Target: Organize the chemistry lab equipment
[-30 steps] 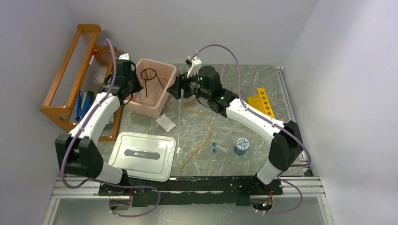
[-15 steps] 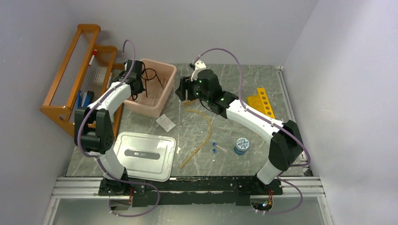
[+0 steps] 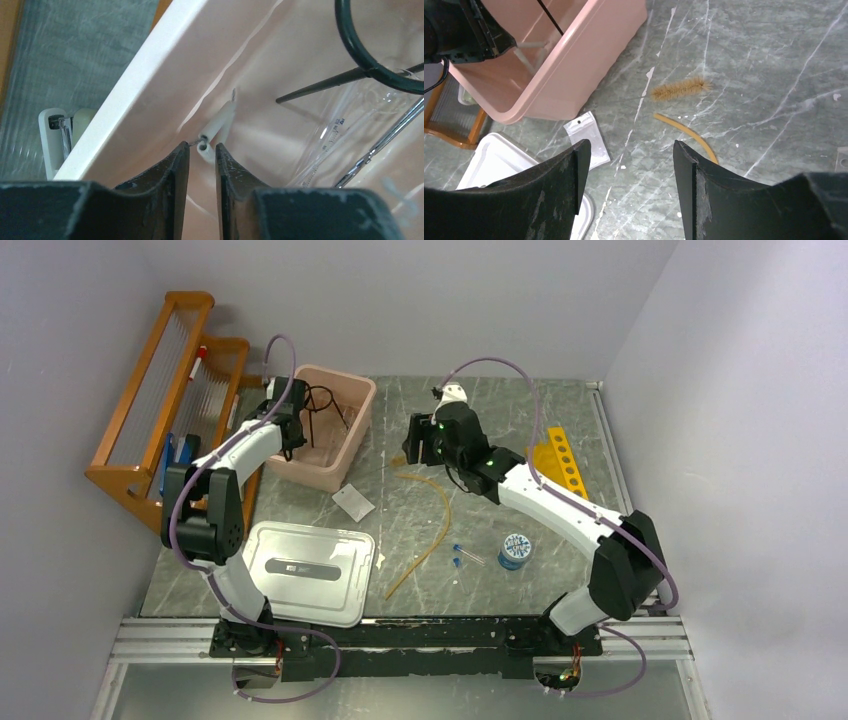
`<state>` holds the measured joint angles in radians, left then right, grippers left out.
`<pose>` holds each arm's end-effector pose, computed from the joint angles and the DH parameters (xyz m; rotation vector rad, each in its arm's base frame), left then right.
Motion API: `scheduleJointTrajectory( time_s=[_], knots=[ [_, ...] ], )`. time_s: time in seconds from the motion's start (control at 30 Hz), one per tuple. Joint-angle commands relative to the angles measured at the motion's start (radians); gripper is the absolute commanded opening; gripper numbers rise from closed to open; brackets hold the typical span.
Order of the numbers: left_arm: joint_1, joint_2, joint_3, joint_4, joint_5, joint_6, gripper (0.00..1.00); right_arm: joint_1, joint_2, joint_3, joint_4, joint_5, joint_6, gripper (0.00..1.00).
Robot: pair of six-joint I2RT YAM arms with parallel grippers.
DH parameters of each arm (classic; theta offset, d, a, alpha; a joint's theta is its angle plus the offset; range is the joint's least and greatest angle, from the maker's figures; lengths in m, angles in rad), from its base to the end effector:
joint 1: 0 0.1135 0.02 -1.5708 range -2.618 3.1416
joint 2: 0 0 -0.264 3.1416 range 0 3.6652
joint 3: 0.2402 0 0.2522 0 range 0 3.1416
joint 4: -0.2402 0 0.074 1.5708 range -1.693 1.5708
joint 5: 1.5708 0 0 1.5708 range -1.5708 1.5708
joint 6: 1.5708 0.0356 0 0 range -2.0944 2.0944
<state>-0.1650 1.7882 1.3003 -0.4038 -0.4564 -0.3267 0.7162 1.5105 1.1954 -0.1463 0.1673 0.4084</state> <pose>0.3853 -0.0483 0.2270 -0.3836 2.3369 0.3288 0.2704 0.2275 0.3096 -0.2105 2.0570 0.5356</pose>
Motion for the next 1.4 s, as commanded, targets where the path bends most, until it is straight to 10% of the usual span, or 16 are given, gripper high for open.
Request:
scheduleJointTrajectory(
  time_s=[0.0,0.5,0.77,1.37],
  knots=[
    [0.007,-0.033,-0.001,0.026,-0.036,-0.003,0.32,-0.009,-0.025,-0.008,-0.036,0.029,0.011,0.64],
    [0.005,-0.359,0.032,0.024,0.421,0.008,0.60,-0.014,0.219,0.131,-0.283,-0.006,0.065,0.63],
    [0.001,-0.529,-0.084,0.133,0.688,-0.123,0.61,-0.014,0.422,0.229,-0.163,-0.030,0.476,0.50],
    [-0.054,-0.662,-0.210,0.142,0.674,-0.162,0.60,-0.014,0.711,0.513,-0.368,0.158,0.719,0.49]
  ],
)
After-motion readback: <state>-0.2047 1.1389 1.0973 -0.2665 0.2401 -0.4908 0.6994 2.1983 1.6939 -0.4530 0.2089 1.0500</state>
